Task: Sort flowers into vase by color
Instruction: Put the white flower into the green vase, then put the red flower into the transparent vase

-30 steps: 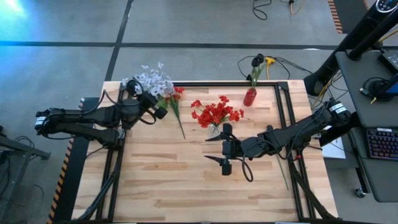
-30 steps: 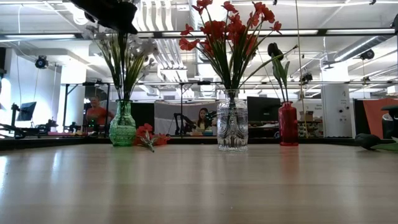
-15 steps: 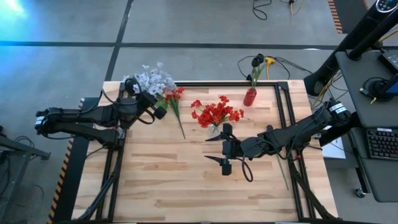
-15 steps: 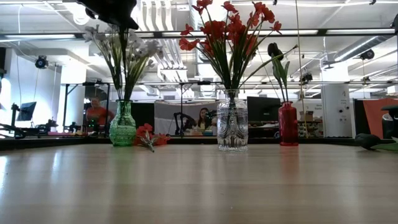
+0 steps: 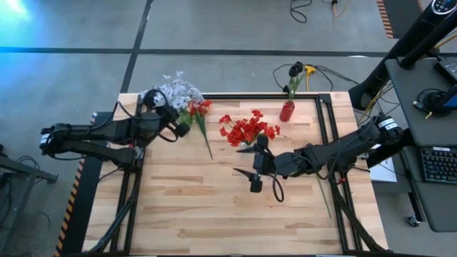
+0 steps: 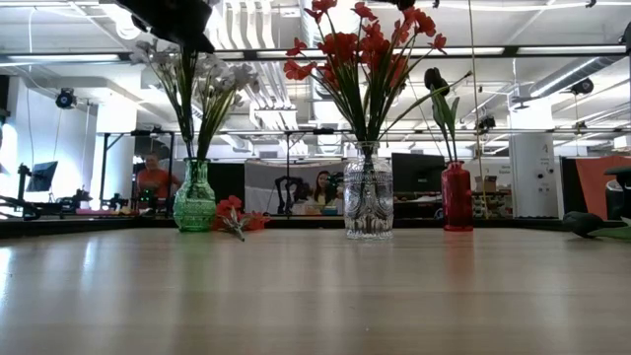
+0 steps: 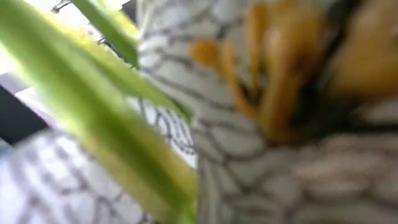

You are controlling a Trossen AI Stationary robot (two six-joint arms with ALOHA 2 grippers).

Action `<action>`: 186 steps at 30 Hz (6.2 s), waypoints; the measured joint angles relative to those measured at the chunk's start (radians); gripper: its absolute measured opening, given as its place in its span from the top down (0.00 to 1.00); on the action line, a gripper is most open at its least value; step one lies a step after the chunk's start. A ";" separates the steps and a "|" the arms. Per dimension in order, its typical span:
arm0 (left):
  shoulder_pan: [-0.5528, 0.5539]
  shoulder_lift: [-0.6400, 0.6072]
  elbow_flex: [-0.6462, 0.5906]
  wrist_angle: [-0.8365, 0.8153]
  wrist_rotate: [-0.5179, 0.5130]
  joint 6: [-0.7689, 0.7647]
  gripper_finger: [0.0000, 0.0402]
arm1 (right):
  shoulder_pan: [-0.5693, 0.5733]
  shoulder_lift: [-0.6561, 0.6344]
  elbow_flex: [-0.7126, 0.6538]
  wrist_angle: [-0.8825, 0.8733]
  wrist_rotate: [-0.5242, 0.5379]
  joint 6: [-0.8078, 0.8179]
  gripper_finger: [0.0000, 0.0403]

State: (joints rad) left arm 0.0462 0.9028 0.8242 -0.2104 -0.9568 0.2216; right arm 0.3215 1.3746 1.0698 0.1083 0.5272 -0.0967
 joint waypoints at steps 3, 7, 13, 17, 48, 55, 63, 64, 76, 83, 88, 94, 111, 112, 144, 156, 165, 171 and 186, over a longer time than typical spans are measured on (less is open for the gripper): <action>0.007 0.004 0.000 0.000 -0.003 -0.028 1.00 | -0.003 0.000 0.000 -0.016 0.001 -0.011 0.32; 0.010 0.028 -0.001 0.004 -0.002 -0.019 1.00 | -0.001 0.000 -0.001 -0.049 -0.002 -0.018 0.32; 0.032 0.069 -0.002 0.009 -0.002 -0.020 1.00 | -0.002 0.000 -0.001 -0.054 -0.002 -0.019 0.32; 0.035 0.087 -0.002 0.034 -0.002 -0.019 1.00 | -0.001 0.000 -0.001 -0.053 -0.002 -0.025 0.32; 0.078 0.097 -0.004 0.072 -0.046 -0.077 1.00 | -0.002 0.001 -0.005 -0.052 -0.002 -0.001 0.32; 0.081 0.103 -0.020 0.074 -0.046 -0.108 1.00 | -0.002 0.001 -0.005 -0.052 -0.002 0.000 0.32; 0.081 0.103 -0.023 0.076 -0.046 -0.126 1.00 | -0.001 0.001 -0.005 -0.052 -0.002 0.000 0.32; 0.081 0.103 -0.023 0.076 -0.046 -0.127 1.00 | -0.002 0.001 -0.005 -0.052 -0.002 0.000 0.32; 0.082 0.103 -0.023 0.076 -0.046 -0.133 0.83 | -0.002 0.001 -0.005 -0.052 -0.002 0.000 0.32; 0.082 0.101 -0.023 0.074 -0.046 -0.131 0.67 | -0.001 0.002 -0.006 -0.052 -0.002 0.009 0.32; 0.082 0.101 -0.023 0.054 -0.047 -0.133 0.57 | -0.001 0.001 -0.005 -0.052 -0.002 0.011 0.32; 0.082 0.100 -0.022 0.050 -0.055 -0.139 0.47 | -0.001 0.001 -0.006 -0.052 -0.002 0.021 0.32; 0.076 0.099 -0.021 0.014 -0.081 -0.182 0.21 | -0.001 0.002 0.059 -0.049 -0.002 0.063 0.32; 0.076 0.099 -0.021 0.014 -0.081 -0.182 0.21 | -0.004 0.002 0.069 -0.048 -0.002 0.062 0.33; 0.032 0.100 0.148 -0.279 -0.080 -0.260 0.20 | -0.190 0.054 0.250 -0.157 -0.116 -0.008 0.38; 0.028 0.111 0.292 -0.419 -0.025 -0.269 0.20 | -0.189 0.053 0.250 -0.166 -0.116 -0.008 0.35; 0.001 0.138 0.412 -0.532 -0.021 -0.278 0.20 | -0.189 0.052 0.250 -0.198 -0.116 -0.001 0.34; -0.010 0.180 0.472 -0.625 0.025 -0.310 0.20 | -0.188 0.051 0.250 -0.236 -0.116 0.020 0.34; -0.039 0.279 0.763 -0.920 0.024 -0.372 0.20 | -0.173 -0.006 0.250 -0.291 -0.116 0.029 0.33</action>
State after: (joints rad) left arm 0.0074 1.1816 1.5874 -1.1299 -0.9329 -0.1509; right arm 0.1488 1.3688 1.3201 -0.1829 0.4111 -0.0674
